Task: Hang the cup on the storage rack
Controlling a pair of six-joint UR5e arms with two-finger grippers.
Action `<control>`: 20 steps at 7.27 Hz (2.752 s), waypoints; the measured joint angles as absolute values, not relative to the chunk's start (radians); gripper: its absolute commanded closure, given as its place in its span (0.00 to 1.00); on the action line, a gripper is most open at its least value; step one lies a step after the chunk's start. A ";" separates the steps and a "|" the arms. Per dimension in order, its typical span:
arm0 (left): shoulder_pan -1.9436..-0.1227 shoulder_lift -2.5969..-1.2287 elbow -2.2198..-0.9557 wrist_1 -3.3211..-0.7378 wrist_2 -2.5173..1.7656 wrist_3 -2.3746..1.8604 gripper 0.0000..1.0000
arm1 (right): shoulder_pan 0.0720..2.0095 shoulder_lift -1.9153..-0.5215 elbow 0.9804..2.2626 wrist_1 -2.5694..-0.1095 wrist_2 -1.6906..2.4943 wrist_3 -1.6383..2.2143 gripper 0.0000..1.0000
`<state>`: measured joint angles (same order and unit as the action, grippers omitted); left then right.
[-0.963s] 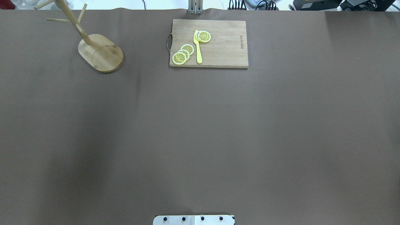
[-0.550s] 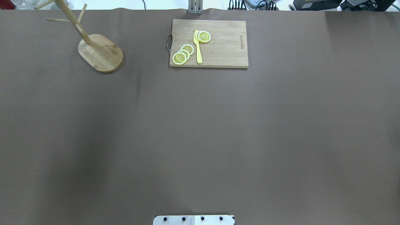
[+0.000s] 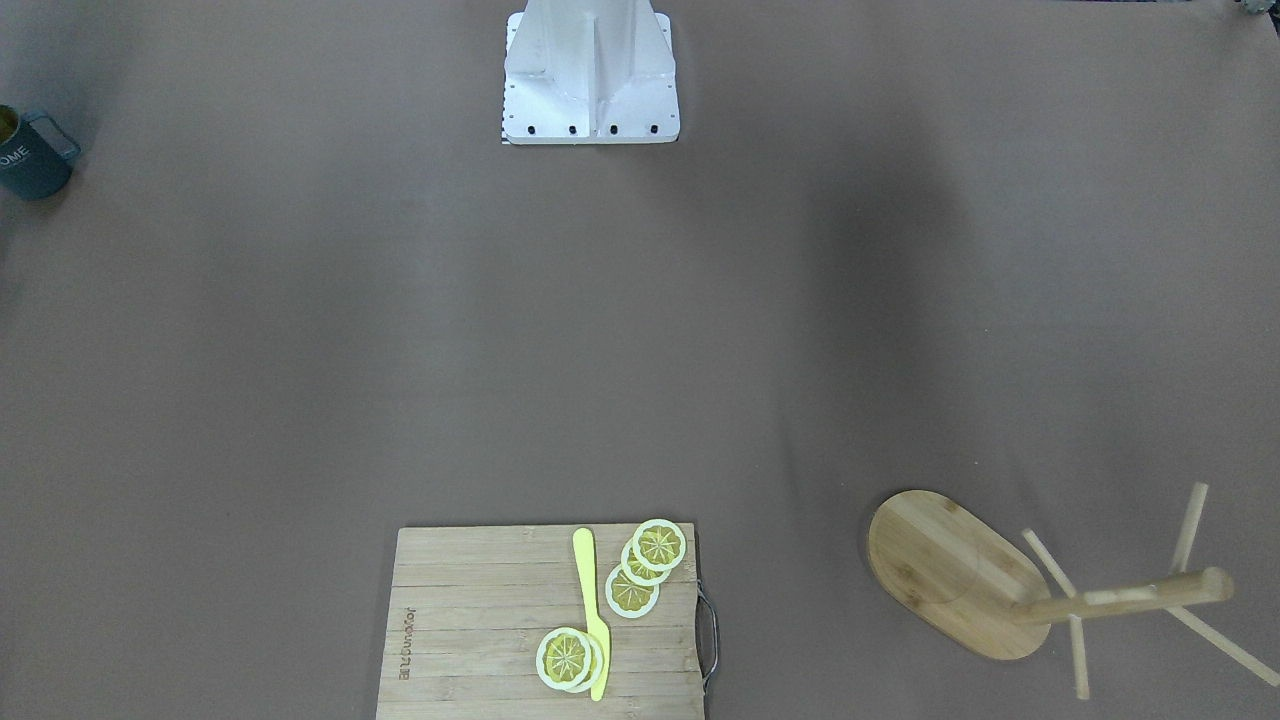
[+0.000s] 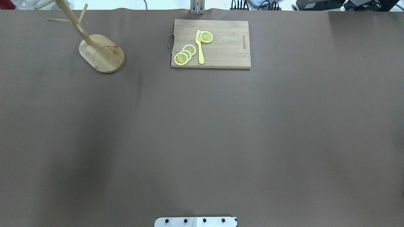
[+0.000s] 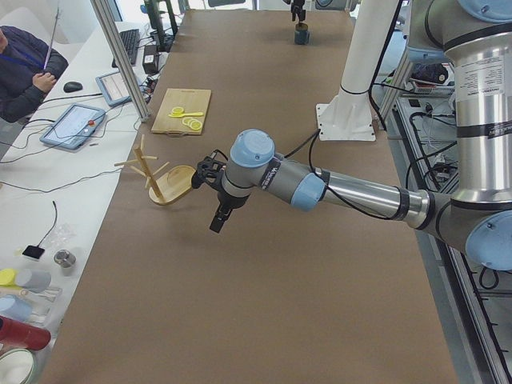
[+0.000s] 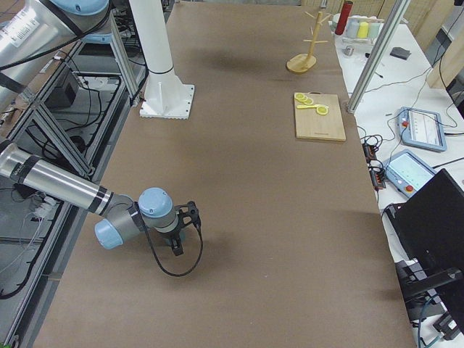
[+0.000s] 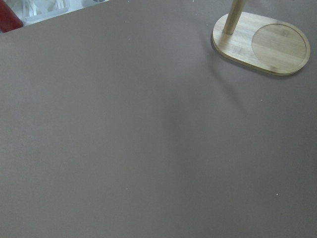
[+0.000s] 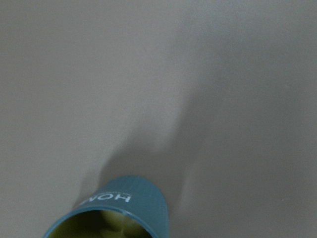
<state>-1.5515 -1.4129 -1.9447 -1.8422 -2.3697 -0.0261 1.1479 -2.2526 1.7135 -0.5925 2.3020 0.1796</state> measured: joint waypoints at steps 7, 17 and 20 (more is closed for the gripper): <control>-1.552 -1.413 -1.950 -1.844 -2.370 -0.026 0.00 | 1.094 -2.250 1.712 -0.591 2.290 0.183 0.69; -1.552 -1.406 -1.951 -1.844 -2.370 -0.026 0.00 | 1.086 -2.239 1.718 -0.575 2.292 0.184 1.00; -1.552 -1.406 -1.951 -1.844 -2.369 -0.027 0.00 | 1.095 -2.213 1.724 -0.575 2.299 0.188 1.00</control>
